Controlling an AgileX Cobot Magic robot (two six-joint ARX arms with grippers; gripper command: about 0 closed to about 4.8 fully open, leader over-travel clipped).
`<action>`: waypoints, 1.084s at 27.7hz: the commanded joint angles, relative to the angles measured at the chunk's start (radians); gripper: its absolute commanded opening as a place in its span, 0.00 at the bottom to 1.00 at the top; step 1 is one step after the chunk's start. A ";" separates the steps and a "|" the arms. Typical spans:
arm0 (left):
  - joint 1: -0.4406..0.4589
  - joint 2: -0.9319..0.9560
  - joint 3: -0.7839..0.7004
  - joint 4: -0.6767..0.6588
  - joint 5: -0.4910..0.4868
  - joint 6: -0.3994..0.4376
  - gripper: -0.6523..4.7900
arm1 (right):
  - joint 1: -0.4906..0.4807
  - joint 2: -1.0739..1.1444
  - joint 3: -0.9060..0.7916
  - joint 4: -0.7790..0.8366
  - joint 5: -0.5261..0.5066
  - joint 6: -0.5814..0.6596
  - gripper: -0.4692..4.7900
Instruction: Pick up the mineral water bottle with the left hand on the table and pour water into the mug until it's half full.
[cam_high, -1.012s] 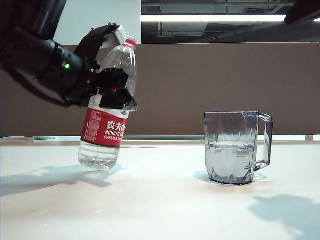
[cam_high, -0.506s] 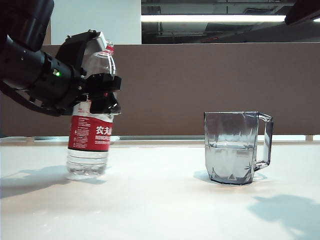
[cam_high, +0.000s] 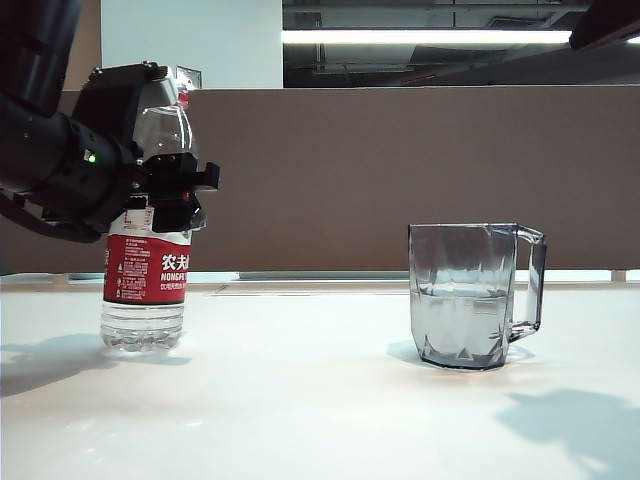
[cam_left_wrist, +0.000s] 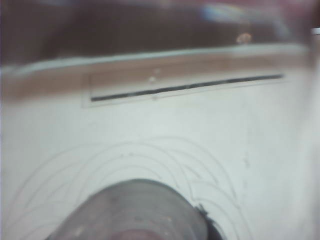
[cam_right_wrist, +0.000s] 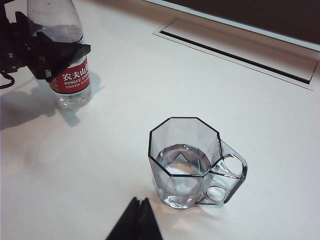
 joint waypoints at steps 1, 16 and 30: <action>-0.002 -0.005 -0.002 -0.006 -0.003 0.001 0.56 | 0.000 -0.002 0.005 0.016 -0.005 0.003 0.09; -0.003 -0.005 -0.001 -0.010 0.046 0.004 0.56 | 0.000 -0.002 0.005 0.016 -0.009 0.003 0.09; -0.003 -0.006 -0.001 -0.009 0.140 0.008 1.00 | 0.000 -0.002 0.005 0.016 -0.009 0.003 0.09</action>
